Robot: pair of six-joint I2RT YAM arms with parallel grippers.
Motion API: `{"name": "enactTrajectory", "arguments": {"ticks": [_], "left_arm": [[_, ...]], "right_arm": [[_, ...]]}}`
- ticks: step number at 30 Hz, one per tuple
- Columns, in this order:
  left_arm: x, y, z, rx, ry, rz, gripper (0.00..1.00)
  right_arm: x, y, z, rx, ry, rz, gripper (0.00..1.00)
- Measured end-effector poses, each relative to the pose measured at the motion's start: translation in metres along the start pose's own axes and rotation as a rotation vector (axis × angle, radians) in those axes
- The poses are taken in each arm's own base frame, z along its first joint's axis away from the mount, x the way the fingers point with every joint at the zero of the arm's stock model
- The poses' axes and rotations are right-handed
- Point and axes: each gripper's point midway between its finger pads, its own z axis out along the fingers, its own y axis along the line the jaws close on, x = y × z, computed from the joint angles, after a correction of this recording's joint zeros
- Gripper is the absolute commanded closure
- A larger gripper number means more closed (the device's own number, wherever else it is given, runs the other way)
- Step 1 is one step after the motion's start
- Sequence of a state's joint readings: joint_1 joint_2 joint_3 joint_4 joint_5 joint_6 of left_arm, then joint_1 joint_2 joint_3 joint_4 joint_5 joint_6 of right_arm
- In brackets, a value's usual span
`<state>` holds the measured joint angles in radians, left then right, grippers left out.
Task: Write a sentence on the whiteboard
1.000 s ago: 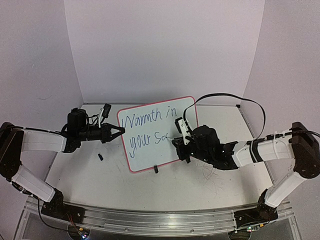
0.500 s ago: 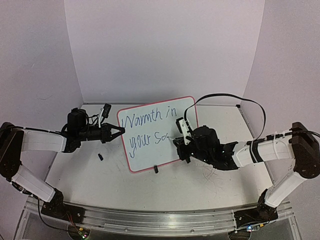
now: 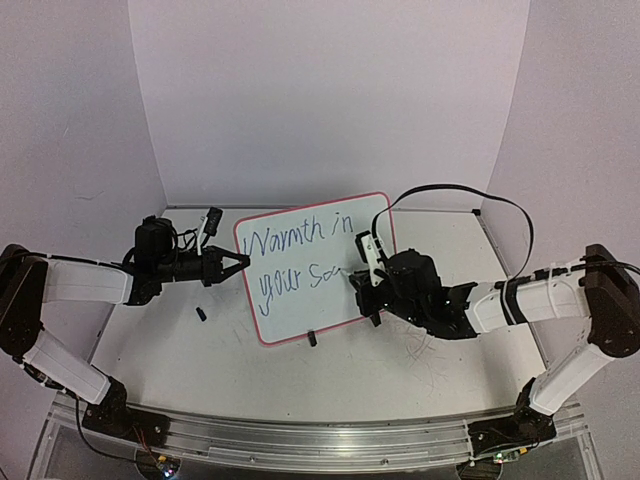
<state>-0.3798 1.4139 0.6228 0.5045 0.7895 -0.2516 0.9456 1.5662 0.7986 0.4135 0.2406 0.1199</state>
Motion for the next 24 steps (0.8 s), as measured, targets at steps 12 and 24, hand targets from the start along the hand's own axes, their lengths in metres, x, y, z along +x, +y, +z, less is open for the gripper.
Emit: {"name": "enactTrajectory", "arguments": {"ticks": [12, 24], "left_arm": [[0.0, 0.0, 0.0, 0.0, 0.0, 0.0, 1.0], [0.0001, 0.0, 0.0, 0.0, 0.0, 0.0, 1.0]], "right_arm": [[-0.0018, -0.0007, 0.0001, 0.001, -0.005, -0.004, 1.0], [0.0052, 0.0038, -0.0004, -0.023, 0.019, 0.013, 1.0]]}}
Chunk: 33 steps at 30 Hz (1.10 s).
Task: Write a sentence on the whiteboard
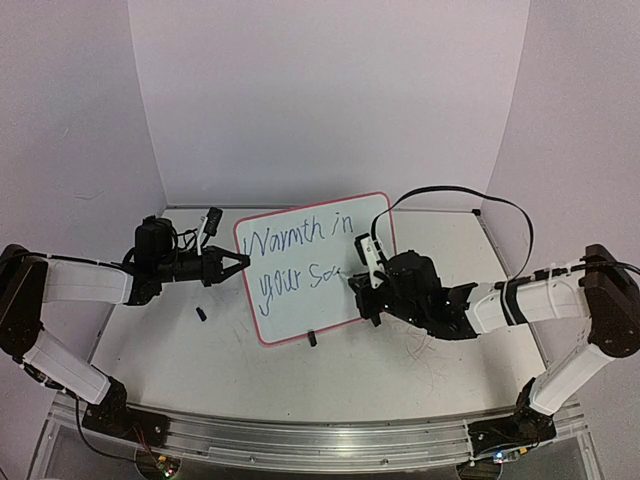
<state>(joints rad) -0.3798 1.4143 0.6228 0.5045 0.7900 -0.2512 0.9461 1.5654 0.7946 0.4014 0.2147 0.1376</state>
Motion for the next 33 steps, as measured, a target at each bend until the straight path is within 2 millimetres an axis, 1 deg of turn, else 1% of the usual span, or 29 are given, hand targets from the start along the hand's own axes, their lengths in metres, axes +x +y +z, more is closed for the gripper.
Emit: {"name": "enactTrajectory", "arguments": {"ticks": [6, 8, 9, 11, 12, 14, 15, 17, 19, 23, 25, 28, 33], "left_arm": [[0.0, 0.0, 0.0, 0.001, 0.0, 0.0, 1.0], [0.0, 0.0, 0.0, 0.001, 0.0, 0.0, 1.0], [0.0, 0.0, 0.0, 0.001, 0.0, 0.001, 1.0], [0.0, 0.0, 0.0, 0.001, 0.0, 0.001, 1.0], [0.0, 0.0, 0.0, 0.001, 0.0, 0.001, 1.0], [0.0, 0.0, 0.0, 0.001, 0.0, 0.001, 1.0], [0.0, 0.0, 0.0, 0.001, 0.0, 0.001, 1.0], [0.0, 0.0, 0.0, 0.001, 0.0, 0.001, 1.0], [0.0, 0.0, 0.0, 0.001, 0.0, 0.001, 1.0], [0.0, 0.0, 0.0, 0.001, 0.0, 0.001, 1.0], [0.0, 0.0, 0.0, 0.001, 0.0, 0.001, 1.0], [0.0, 0.0, 0.0, 0.001, 0.0, 0.001, 1.0], [0.0, 0.0, 0.0, 0.001, 0.0, 0.001, 1.0]], "right_arm": [[0.005, -0.003, -0.003, 0.01, 0.014, 0.0, 1.0], [0.006, -0.006, -0.008, 0.018, 0.017, -0.004, 1.0], [0.004, -0.007, -0.014, 0.014, 0.011, -0.006, 1.0], [-0.007, -0.008, -0.029, -0.003, -0.023, -0.002, 1.0], [-0.017, -0.008, -0.038, -0.016, -0.053, 0.003, 1.0], [-0.044, -0.006, -0.054, -0.048, -0.136, 0.013, 1.0], [-0.054, -0.005, -0.058, -0.057, -0.17, 0.017, 1.0], [-0.061, -0.003, -0.058, -0.063, -0.195, 0.014, 1.0], [-0.053, -0.001, -0.052, -0.066, -0.172, 0.0, 1.0], [-0.028, 0.001, -0.036, -0.065, -0.096, -0.034, 1.0], [-0.021, 0.002, -0.031, -0.064, -0.068, -0.054, 1.0], [-0.017, 0.002, -0.029, -0.062, -0.05, -0.073, 1.0], [-0.02, 0.002, -0.029, -0.059, -0.053, -0.087, 1.0]]}}
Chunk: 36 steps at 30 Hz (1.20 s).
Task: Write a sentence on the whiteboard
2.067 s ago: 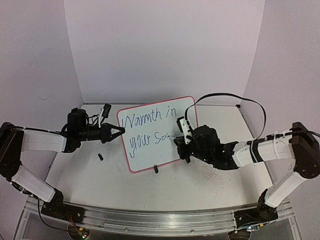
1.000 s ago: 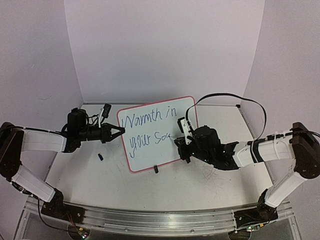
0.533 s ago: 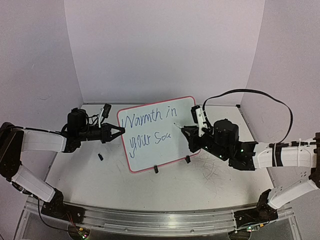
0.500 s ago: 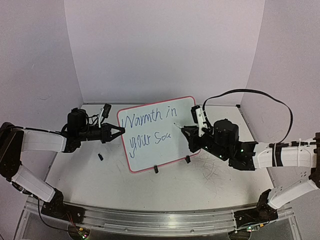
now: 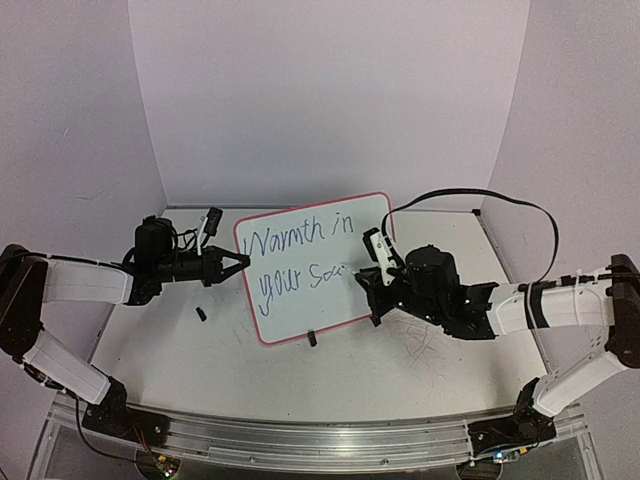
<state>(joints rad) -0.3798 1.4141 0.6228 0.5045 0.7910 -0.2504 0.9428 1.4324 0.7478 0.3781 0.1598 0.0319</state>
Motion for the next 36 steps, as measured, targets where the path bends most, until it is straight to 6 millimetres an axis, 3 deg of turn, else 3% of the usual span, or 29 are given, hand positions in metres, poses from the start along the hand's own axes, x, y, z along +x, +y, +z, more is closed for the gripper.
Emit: {"name": "enactTrajectory", "arguments": {"ticks": [23, 36], "left_arm": [[0.0, 0.0, 0.0, 0.0, 0.0, 0.0, 1.0], [0.0, 0.0, 0.0, 0.0, 0.0, 0.0, 1.0]], "right_arm": [[-0.003, -0.006, 0.003, 0.041, -0.001, -0.011, 1.0], [-0.002, -0.022, 0.005, 0.096, 0.001, -0.004, 1.0]]}}
